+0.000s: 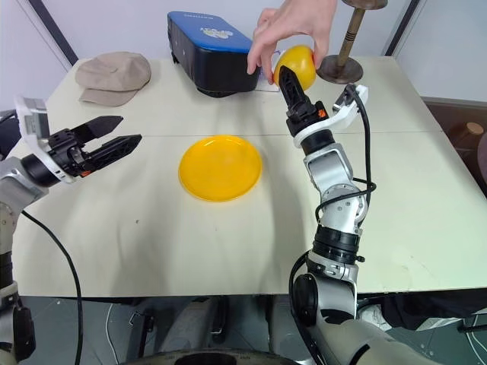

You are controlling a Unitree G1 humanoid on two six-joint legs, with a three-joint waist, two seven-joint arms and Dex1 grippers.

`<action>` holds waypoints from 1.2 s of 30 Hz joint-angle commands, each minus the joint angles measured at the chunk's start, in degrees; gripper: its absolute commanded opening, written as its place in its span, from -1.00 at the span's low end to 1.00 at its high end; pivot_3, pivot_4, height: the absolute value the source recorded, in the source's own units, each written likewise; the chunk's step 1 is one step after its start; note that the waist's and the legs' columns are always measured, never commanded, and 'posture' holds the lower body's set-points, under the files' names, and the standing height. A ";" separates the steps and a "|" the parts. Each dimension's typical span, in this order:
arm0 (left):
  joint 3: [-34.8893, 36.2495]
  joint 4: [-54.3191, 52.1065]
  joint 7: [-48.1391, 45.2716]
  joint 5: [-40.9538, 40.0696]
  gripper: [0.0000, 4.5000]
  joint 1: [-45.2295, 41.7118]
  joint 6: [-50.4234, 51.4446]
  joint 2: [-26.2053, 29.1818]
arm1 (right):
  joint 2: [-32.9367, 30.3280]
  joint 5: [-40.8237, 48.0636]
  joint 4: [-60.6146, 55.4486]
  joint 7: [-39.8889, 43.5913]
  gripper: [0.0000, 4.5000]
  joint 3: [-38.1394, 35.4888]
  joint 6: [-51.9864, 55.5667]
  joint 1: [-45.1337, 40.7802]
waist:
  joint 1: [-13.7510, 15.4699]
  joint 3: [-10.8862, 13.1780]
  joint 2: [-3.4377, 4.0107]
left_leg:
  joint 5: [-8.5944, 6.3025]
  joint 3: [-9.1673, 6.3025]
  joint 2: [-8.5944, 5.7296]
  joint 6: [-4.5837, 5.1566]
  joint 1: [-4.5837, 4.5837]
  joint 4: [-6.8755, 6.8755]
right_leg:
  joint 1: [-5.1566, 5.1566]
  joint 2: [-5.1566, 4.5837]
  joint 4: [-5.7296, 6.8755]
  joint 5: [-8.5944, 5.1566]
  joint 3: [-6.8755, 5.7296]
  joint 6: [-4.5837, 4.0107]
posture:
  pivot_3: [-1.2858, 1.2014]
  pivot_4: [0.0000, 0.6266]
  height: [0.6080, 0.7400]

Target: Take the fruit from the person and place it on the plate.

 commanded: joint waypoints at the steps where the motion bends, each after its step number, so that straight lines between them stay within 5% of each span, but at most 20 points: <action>1: 2.75 -2.79 0.26 -1.64 1.00 0.40 0.02 0.60 | -1.13 0.31 1.54 1.44 0.99 0.35 -2.12 -2.50 | -0.01 0.00 0.00 | 0.00 0.00 0.00 0.00 0.00 0.00 | 0.00 0.00 0.00 0.00 0.00 0.00 | 0.03 -0.52 1.00; 15: 3.22 -4.32 0.83 -2.30 1.00 1.73 0.37 0.46 | -3.47 -0.70 6.81 2.88 0.99 0.90 -5.90 -5.44 | 0.04 0.01 0.01 | 0.00 0.00 0.00 0.00 -0.01 -0.01 | 0.00 -0.02 -0.02 0.00 0.00 0.00 | 0.03 -0.52 1.00; 19: 3.10 -4.35 1.04 -2.35 1.00 1.64 0.38 0.53 | -3.73 -0.78 6.96 2.79 0.46 0.70 -6.42 -5.26 | 0.04 0.01 0.01 | 0.00 0.00 0.00 0.00 -0.01 -0.01 | 0.00 -0.02 -0.02 0.00 0.00 0.00 | 0.03 -0.52 1.00; 28: 2.87 -4.22 1.17 -2.44 1.00 1.37 0.46 0.82 | -4.74 -1.10 7.04 2.98 0.43 1.38 -6.13 -4.89 | 0.01 0.01 0.01 | 0.00 0.00 0.00 0.01 -0.01 -0.02 | 0.00 -0.02 -0.04 0.00 0.00 0.00 | 0.03 -0.52 1.00; 36: 1.35 -3.94 -1.13 1.92 1.00 6.08 -0.81 3.17 | -12.21 -13.75 8.85 11.53 0.43 17.30 0.69 -2.96 | -0.47 0.03 0.05 | -0.01 0.01 0.02 0.02 -0.01 -0.06 | -0.03 -0.01 -0.05 -0.02 0.00 -0.03 | 0.03 -0.52 1.00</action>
